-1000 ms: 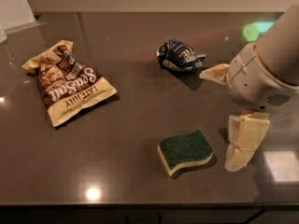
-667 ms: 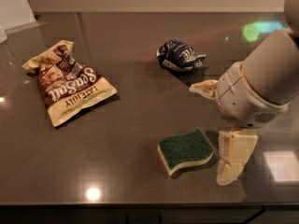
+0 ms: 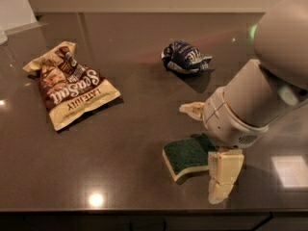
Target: Move sponge near brown chip bag
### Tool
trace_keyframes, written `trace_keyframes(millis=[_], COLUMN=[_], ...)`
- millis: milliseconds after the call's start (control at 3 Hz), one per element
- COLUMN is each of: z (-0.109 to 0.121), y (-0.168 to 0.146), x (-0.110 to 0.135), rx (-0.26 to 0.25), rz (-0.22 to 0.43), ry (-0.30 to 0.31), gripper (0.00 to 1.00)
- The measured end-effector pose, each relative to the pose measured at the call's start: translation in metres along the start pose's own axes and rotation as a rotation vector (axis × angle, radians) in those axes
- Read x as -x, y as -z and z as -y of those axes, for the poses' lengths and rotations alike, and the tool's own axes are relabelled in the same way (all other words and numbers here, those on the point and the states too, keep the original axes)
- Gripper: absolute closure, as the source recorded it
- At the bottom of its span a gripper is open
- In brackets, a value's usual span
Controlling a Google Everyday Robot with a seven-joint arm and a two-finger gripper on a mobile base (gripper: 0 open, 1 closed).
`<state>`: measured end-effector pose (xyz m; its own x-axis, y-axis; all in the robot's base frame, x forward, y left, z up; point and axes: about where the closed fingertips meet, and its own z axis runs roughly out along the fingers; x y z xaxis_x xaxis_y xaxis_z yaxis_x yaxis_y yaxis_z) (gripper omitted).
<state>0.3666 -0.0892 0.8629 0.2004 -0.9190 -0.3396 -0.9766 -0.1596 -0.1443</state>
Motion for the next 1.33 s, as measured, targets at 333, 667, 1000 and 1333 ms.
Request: trace_keyframes(millis=[333,667,1000,1333], z=[0.005,0.01,0.011,0.014], y=[-0.013,-0.021,-0.026,-0.027], x=[-0.002,-0.005,-0.006,-0.008], rx=[0.006,0.007,0.008,0.006], rz=[0.001,-0.007,-0.015,-0.021], ry=[0.007,0.01,0.017,0.009], gripper=[0.0,0.0,0.18,0.41])
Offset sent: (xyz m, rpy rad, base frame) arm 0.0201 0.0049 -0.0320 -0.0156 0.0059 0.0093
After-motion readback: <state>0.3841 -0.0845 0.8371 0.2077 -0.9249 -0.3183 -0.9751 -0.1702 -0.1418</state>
